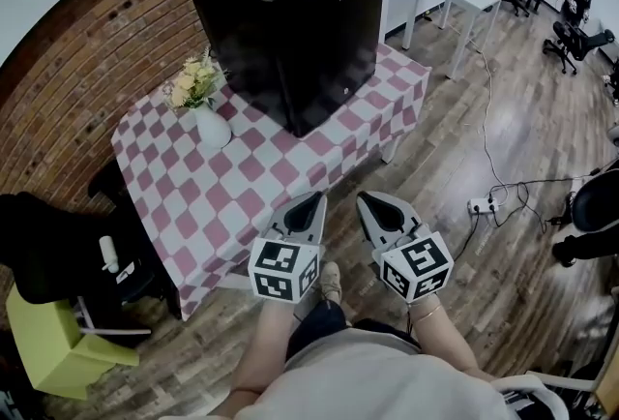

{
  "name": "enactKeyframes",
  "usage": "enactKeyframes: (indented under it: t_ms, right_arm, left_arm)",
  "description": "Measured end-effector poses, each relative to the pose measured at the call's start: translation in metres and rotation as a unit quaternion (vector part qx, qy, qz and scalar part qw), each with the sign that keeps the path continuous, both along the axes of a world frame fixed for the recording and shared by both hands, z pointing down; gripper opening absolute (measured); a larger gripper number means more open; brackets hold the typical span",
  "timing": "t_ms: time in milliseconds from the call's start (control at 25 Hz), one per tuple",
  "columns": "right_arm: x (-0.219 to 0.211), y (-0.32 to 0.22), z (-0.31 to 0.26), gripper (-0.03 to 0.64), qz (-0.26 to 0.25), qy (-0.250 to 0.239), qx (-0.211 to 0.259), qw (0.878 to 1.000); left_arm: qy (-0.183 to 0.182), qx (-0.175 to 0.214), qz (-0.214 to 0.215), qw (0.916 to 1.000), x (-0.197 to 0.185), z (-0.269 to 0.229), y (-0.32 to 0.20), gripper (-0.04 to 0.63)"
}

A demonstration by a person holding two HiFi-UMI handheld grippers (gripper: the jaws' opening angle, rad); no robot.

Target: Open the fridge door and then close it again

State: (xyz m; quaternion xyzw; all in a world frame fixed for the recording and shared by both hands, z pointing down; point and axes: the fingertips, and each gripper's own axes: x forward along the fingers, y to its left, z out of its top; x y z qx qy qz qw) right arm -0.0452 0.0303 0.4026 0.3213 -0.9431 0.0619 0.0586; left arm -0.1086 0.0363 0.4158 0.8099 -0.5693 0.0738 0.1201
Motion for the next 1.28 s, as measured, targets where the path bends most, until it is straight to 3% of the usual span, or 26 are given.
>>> enactKeyframes:
  t_ms: [360,680,1280]
  right_arm:
    - [-0.053,-0.096,-0.044,-0.002,-0.003,-0.009,0.035,0.999]
    - [-0.09,-0.154,-0.05,-0.002,0.0,-0.004,0.046,0.999]
    - [-0.115,-0.213,-0.04,-0.002,0.013,-0.01,0.036,0.999]
  left_arm:
    - [0.003,0.043,0.004,0.9991,-0.051,-0.039,-0.098,0.006]
    - [0.009,0.055,-0.01,0.9984,-0.097,-0.049,-0.162,0.006]
    - [-0.011,0.07,-0.042,0.9966,-0.138,-0.045,-0.234,0.009]
